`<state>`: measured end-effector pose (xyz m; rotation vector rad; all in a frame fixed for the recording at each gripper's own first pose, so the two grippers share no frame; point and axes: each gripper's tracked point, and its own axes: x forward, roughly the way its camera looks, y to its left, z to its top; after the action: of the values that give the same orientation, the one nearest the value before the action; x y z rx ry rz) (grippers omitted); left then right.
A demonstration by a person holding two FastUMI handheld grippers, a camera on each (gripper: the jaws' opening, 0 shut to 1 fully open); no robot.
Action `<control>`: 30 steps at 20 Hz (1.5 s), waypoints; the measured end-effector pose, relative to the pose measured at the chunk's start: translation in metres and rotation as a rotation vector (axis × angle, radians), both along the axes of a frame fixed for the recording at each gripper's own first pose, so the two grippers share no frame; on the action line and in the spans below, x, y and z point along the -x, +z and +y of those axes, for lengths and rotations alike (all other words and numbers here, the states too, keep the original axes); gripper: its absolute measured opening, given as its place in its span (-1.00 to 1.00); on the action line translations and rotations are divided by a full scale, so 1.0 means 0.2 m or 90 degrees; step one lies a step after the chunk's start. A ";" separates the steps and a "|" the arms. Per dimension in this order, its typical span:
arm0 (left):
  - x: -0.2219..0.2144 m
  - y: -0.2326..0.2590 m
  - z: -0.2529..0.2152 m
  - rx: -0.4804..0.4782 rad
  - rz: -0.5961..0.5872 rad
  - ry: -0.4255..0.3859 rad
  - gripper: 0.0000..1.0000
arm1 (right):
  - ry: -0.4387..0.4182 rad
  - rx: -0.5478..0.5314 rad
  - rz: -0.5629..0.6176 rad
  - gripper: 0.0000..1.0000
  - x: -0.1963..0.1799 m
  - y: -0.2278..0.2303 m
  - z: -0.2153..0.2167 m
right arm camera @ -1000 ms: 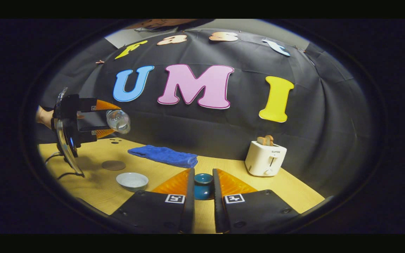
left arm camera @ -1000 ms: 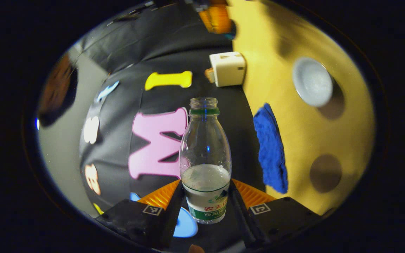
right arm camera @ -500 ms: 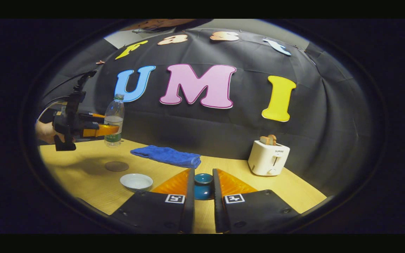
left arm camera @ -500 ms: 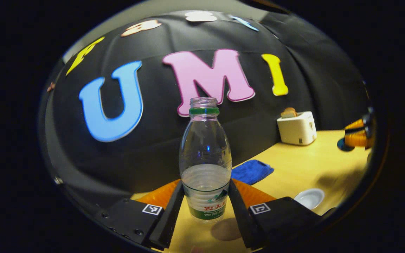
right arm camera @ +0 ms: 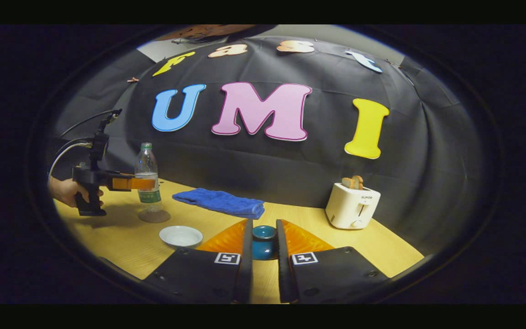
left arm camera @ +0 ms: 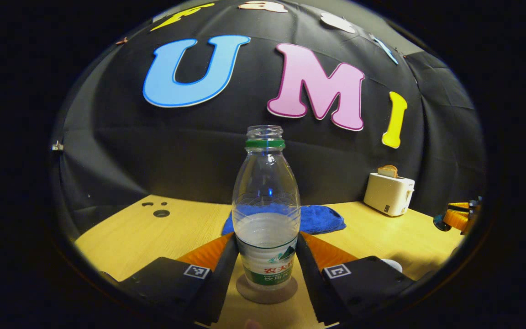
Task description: Open the teacup lid with one hand, grasp the water bottle and pour water into the teacup with the other hand; after pouring, place the water bottle on the coaster and then close the teacup lid.
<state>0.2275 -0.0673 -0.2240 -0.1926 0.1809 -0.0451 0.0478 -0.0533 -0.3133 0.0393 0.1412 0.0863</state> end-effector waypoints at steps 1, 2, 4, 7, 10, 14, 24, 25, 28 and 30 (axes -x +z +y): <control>0.01 -0.03 0.01 0.008 0.004 0.003 0.51 | 0.001 0.000 0.001 -0.48 0.00 0.00 0.00; 0.02 -0.05 0.00 0.013 0.008 0.005 0.51 | 0.002 0.001 0.003 -0.48 0.00 -0.01 0.01; 0.02 -0.10 0.01 0.012 0.018 0.006 0.51 | 0.003 0.001 0.004 -0.57 0.00 -0.01 0.01; 0.01 -0.09 0.00 0.002 0.014 0.004 0.55 | 0.004 0.001 0.004 -0.57 0.00 -0.01 0.02; 0.02 -0.10 -0.02 -0.012 0.024 -0.007 0.67 | 0.004 -0.001 0.005 -0.57 -0.01 -0.01 0.02; 0.04 -0.11 -0.03 -0.031 0.029 -0.013 0.88 | 0.004 -0.002 0.005 -0.48 -0.01 -0.01 0.04; 0.20 -0.16 -0.04 -0.025 0.057 -0.005 0.89 | 0.030 -0.042 -0.004 -0.57 -0.04 0.02 0.21; 0.22 -0.17 -0.04 -0.028 0.059 -0.004 0.88 | 0.036 -0.048 -0.005 -0.39 -0.05 0.02 0.25; 0.32 -0.17 -0.04 -0.045 0.064 -0.004 0.89 | 0.058 -0.080 0.004 -0.57 -0.08 -0.01 0.39; 0.38 -0.14 -0.04 -0.053 0.062 -0.004 0.89 | 0.072 -0.097 0.012 -0.48 -0.10 -0.03 0.49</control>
<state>0.1517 -0.0754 -0.2528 -0.1111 0.2796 -0.0343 0.0672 0.0453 -0.3187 0.1849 0.1555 0.2089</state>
